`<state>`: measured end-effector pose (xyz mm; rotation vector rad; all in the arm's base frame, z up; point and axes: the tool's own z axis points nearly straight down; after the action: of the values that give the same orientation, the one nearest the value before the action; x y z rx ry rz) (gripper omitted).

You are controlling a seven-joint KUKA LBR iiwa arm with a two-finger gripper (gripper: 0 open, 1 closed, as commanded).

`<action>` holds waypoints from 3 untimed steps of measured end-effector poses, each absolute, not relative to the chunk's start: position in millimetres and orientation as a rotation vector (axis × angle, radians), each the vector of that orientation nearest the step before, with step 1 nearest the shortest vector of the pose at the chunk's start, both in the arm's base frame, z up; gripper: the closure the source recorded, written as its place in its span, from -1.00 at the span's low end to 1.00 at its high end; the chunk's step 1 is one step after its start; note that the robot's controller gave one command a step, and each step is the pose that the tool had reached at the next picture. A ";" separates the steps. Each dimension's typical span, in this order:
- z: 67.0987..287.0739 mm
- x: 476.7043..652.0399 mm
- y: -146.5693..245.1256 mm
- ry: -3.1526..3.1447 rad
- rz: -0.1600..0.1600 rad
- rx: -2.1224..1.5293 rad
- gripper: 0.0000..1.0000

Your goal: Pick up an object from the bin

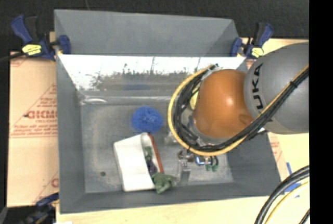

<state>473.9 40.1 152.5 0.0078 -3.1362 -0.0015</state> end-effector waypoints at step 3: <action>117.3 506.8 66.2 -3.138 -0.007 -0.288 -1.00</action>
Offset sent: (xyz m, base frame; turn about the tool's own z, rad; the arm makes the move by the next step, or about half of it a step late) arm 0.0337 -0.0795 -0.0825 -0.1296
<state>506.8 66.2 117.3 -0.2883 -3.1385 -0.0074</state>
